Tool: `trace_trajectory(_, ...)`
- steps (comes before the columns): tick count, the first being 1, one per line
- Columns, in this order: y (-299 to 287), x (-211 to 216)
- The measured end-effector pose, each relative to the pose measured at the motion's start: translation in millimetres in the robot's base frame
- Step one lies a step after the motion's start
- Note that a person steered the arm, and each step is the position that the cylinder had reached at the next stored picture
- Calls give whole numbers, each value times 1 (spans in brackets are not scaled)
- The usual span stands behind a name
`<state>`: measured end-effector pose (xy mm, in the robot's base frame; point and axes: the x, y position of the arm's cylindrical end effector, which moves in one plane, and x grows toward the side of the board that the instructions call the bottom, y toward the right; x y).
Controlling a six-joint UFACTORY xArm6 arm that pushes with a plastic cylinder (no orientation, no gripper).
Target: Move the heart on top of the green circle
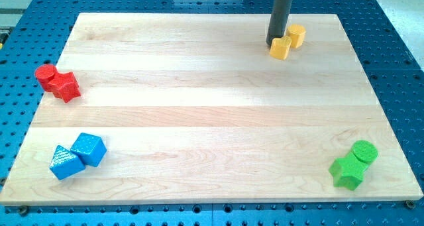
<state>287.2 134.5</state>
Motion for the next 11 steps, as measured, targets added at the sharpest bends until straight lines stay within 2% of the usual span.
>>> trace_trajectory(1, -1, 0)
trace_trajectory(3, -24, -41)
trace_trajectory(4, 28, -8)
trace_trajectory(5, 32, 81)
trace_trajectory(6, 36, 66)
trace_trajectory(7, -8, 37)
trace_trajectory(8, 9, 119)
trace_trajectory(9, 34, 183)
trace_trajectory(10, 55, 150)
trace_trajectory(11, 79, 182)
